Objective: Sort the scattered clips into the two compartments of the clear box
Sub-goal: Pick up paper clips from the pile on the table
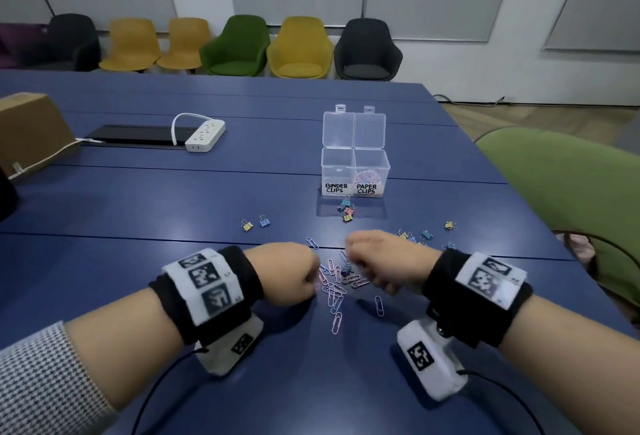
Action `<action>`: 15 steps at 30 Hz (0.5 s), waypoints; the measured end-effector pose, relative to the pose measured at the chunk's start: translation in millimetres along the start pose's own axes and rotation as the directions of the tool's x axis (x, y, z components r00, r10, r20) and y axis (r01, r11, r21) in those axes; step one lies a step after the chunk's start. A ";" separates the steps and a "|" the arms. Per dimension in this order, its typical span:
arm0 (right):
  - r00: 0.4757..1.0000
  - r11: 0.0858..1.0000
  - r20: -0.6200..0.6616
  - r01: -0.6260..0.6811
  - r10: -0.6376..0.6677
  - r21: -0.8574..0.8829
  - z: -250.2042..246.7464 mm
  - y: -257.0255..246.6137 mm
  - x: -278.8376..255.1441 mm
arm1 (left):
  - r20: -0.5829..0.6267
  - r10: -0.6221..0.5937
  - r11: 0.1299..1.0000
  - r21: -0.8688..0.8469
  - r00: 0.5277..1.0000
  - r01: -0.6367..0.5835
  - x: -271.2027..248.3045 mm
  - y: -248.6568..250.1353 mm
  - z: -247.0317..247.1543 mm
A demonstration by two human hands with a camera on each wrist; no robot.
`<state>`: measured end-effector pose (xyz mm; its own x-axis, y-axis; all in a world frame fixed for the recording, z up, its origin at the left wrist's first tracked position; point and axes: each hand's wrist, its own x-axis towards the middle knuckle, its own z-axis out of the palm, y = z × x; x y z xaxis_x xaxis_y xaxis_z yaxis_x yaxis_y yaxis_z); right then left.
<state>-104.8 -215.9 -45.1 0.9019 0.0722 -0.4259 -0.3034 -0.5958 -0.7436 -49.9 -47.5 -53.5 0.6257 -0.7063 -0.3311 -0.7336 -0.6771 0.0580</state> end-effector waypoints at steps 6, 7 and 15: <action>0.994 0.474 0.040 -0.084 0.103 0.877 -26.4 28.3 -8.6 | 0.139 -0.008 -0.105 -0.985 0.990 0.138 -12.5 -30.0 -18.4; 0.994 0.436 0.042 -0.080 0.097 0.896 -29.2 30.9 -9.8 | 0.150 0.026 -0.265 -0.952 0.988 0.152 -14.9 -34.9 -19.2; 0.991 0.944 -0.056 -0.100 0.124 0.315 -29.5 38.1 -12.2 | 0.149 -0.098 -0.147 -0.980 0.984 0.134 -17.0 -44.9 -7.7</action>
<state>-118.2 -263.1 -53.0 0.8732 -0.0466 -0.4852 -0.4734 -0.3181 -0.8214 -25.5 -6.7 -43.3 0.6480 -0.5978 -0.4718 0.4513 -0.1976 0.8702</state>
